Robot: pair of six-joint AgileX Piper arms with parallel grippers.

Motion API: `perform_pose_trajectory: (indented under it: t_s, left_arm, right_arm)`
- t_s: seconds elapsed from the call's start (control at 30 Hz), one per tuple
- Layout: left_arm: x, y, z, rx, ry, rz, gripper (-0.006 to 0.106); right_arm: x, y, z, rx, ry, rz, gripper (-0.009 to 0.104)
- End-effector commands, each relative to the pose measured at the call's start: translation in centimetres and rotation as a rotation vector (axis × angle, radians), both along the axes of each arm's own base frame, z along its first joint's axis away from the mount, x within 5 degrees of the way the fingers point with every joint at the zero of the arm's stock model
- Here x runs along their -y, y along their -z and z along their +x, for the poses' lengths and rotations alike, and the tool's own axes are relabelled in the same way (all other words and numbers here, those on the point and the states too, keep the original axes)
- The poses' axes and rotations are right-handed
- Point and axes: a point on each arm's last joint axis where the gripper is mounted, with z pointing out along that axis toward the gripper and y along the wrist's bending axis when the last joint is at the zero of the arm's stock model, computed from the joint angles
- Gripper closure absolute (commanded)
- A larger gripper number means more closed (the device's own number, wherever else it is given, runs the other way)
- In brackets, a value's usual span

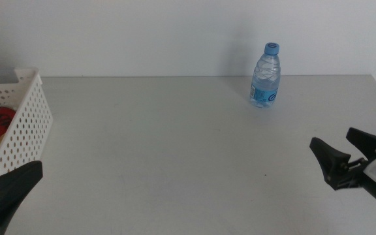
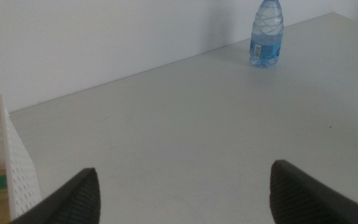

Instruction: Use arms to grab the bottles and put them into the dustbin to the left of the table.

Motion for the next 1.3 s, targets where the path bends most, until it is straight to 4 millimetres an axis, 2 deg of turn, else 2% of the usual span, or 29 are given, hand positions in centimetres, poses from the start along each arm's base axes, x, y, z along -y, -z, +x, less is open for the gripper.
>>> perform_pose_trajectory:
  t_s: [0.0, 0.13, 0.3, 0.47, 0.6, 0.9, 1.27]
  left_arm:
    - [0.2, -1.5, 0.1, 0.078, 0.009, -0.051, 0.007]
    - [0.2, -1.5, 0.1, 0.078, 0.009, -0.051, 0.007]
    - [0.2, -1.5, 0.1, 0.078, 0.009, -0.051, 0.007]
    - [0.2, -1.5, 0.1, 0.078, 0.009, -0.051, 0.007]
    - [0.2, -1.5, 0.1, 0.078, 0.009, -0.051, 0.007]
    - [0.2, -1.5, 0.1, 0.078, 0.009, -0.051, 0.007]
    - [0.2, -1.5, 0.1, 0.078, 0.009, -0.051, 0.007]
  right_arm:
    - [-0.4, -2.9, 2.2, 0.247, -0.044, 0.053, 0.001]
    - [-1.0, -3.2, 6.1, 0.276, -0.062, 0.05, 0.001]
    - [-2.8, -3.0, 11.1, 0.271, -0.103, 0.029, 0.001]
    - [-3.3, -1.7, 15.3, 0.223, -0.088, -0.019, 0.001]
    - [-3.5, -1.6, 18.2, 0.224, -0.071, -0.037, 0.001]
    - [-3.6, -1.0, 23.1, 0.187, -0.035, -0.094, 0.001]
    - [-4.2, -0.7, 27.0, 0.177, -0.017, -0.127, 0.001]
